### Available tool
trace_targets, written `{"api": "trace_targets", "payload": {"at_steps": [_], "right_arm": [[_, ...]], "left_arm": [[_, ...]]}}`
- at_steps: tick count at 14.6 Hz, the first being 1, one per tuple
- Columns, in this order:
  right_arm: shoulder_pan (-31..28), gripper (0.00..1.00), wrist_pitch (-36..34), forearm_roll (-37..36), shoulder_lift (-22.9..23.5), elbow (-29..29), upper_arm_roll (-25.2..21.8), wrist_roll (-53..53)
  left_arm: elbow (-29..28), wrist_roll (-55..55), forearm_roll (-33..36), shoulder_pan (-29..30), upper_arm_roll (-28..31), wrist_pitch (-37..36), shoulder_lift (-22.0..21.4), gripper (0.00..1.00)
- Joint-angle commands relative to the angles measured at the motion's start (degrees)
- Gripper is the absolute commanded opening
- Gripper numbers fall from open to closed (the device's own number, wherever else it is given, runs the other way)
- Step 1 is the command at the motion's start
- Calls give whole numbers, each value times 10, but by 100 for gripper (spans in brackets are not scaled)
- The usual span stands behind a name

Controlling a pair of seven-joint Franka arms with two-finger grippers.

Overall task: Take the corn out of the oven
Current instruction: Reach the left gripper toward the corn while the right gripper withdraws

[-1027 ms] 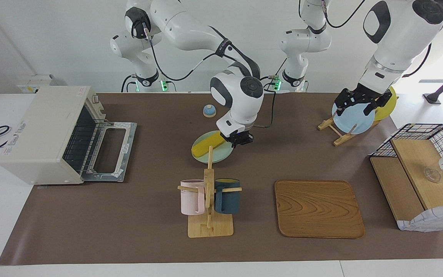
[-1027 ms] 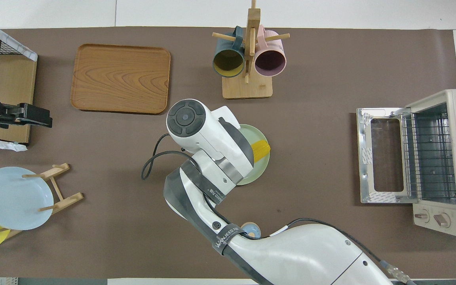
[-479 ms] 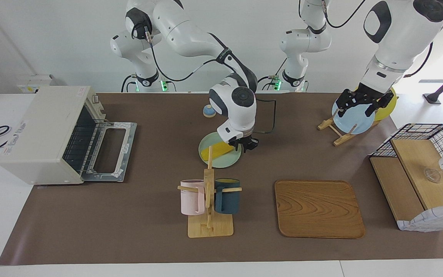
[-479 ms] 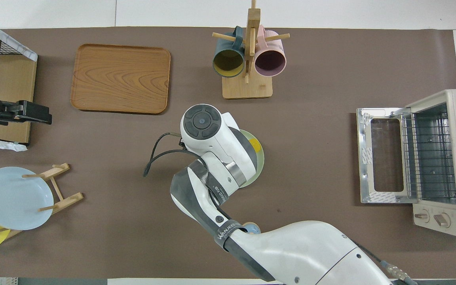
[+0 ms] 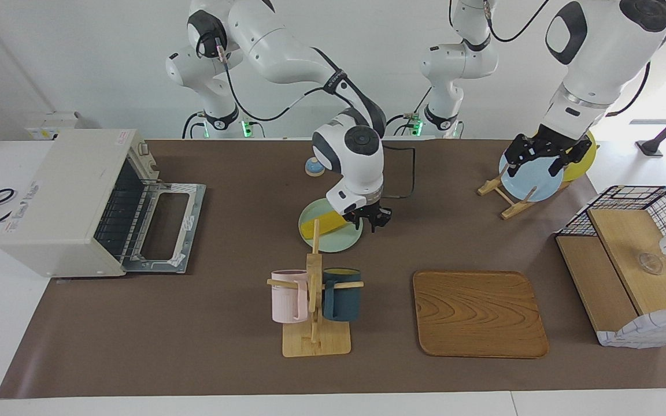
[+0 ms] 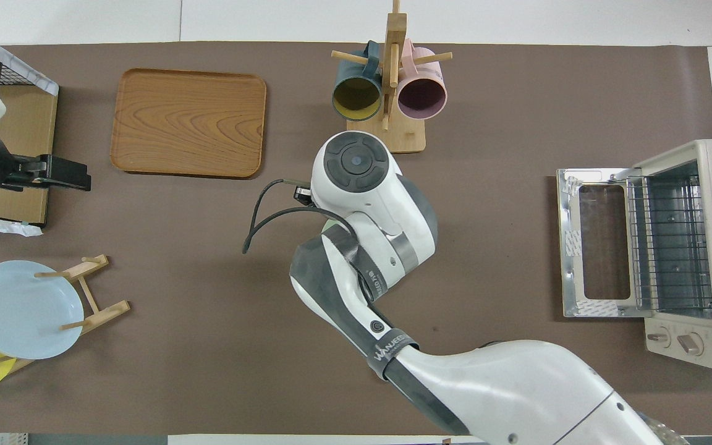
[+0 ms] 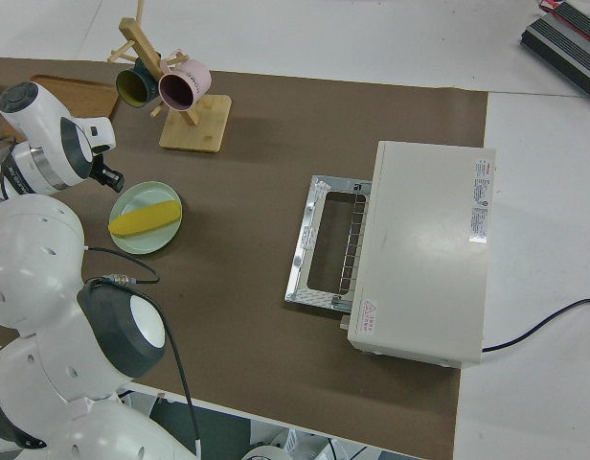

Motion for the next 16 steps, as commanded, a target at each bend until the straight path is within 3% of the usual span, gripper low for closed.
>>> {"api": "trace_targets", "payload": {"at_steps": [1,7,11,13,14,15,16], "right_arm": [[-40,43,-58,7,-55,-14,4,-61],[-119,49,-207,-3,-141,-13,3,-163],[-143,57,-253,-11,-168,-14,4,-186],[-166,62,-283,-18,-176,-13,1,-218],[-192,68,-293,-25,-183,-13,1,-257],[-208,92,-296,-30,-190,-13,-3,-296],[-220,100,-296,-32,-201,-14,-10,-324]], "left_arm": [[-23,27,-40,-18,4,29,-6,100],[-76,26,-105,-90,4,84,-7,100],[-94,19,-138,-111,4,124,2,100],[-97,24,-148,-141,4,160,27,100],[-96,24,-152,-164,4,177,40,100],[-96,26,-152,-184,4,196,55,100],[-96,40,-152,-198,5,207,69,100]]}}
